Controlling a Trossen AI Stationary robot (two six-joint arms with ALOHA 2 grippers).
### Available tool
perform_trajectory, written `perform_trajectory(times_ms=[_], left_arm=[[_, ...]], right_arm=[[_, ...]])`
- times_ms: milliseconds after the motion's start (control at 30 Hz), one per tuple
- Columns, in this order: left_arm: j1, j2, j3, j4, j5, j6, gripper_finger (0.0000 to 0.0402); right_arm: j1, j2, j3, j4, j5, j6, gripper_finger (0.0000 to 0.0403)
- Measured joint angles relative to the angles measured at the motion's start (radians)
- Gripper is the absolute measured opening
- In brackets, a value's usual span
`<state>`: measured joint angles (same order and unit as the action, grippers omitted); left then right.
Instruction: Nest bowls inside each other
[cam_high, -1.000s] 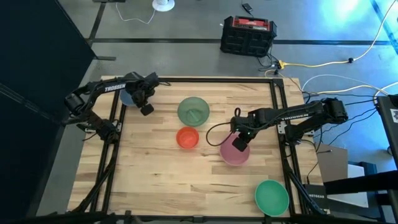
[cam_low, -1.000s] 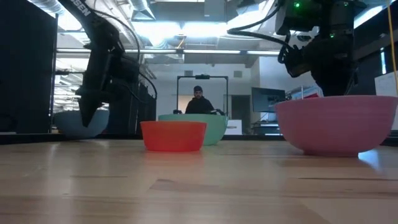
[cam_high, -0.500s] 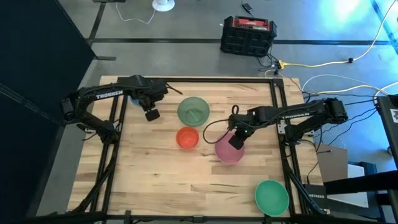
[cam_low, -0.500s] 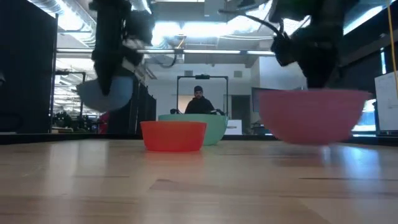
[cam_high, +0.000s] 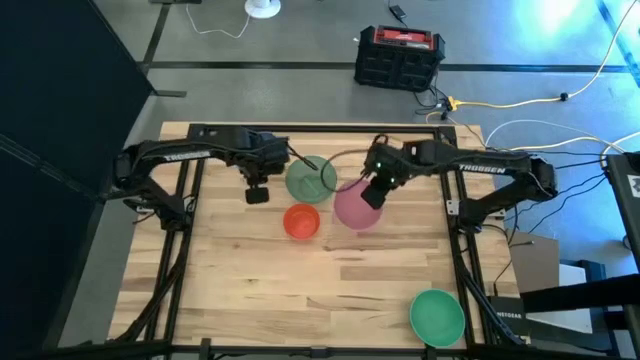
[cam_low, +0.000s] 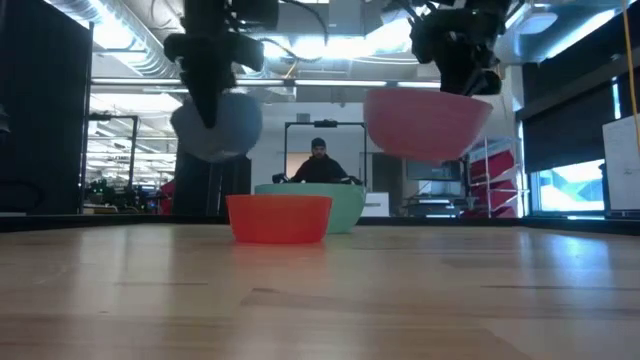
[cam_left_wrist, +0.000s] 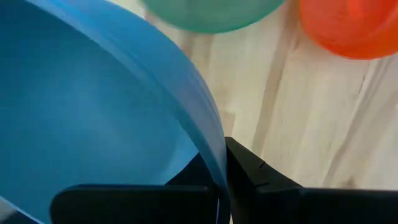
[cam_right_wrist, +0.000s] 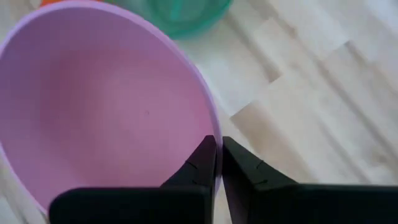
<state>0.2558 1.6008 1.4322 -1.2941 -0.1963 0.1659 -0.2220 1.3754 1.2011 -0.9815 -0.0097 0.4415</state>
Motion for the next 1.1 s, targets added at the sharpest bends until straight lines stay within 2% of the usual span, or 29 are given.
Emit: perform_trajectory(times_ms=[267, 800, 1100], left_arm=[[-0.054, 0.170, 0.141, 0.045, 0.001, 0.150, 0.0000], [-0.116, 0.278, 0.252, 0.066, -0.054, 0.525, 0.0000], [-0.118, 0.300, 0.258, 0.159, -0.055, 0.674, 0.0000]], right_arm=[[-0.135, 0.000, 0.081, -0.085, -0.001, -0.115, 0.0000], [-0.355, -0.025, 0.086, -0.103, -0.050, -0.257, 0.0000], [-0.438, -0.027, 0.087, -0.117, -0.068, -0.313, 0.0000]])
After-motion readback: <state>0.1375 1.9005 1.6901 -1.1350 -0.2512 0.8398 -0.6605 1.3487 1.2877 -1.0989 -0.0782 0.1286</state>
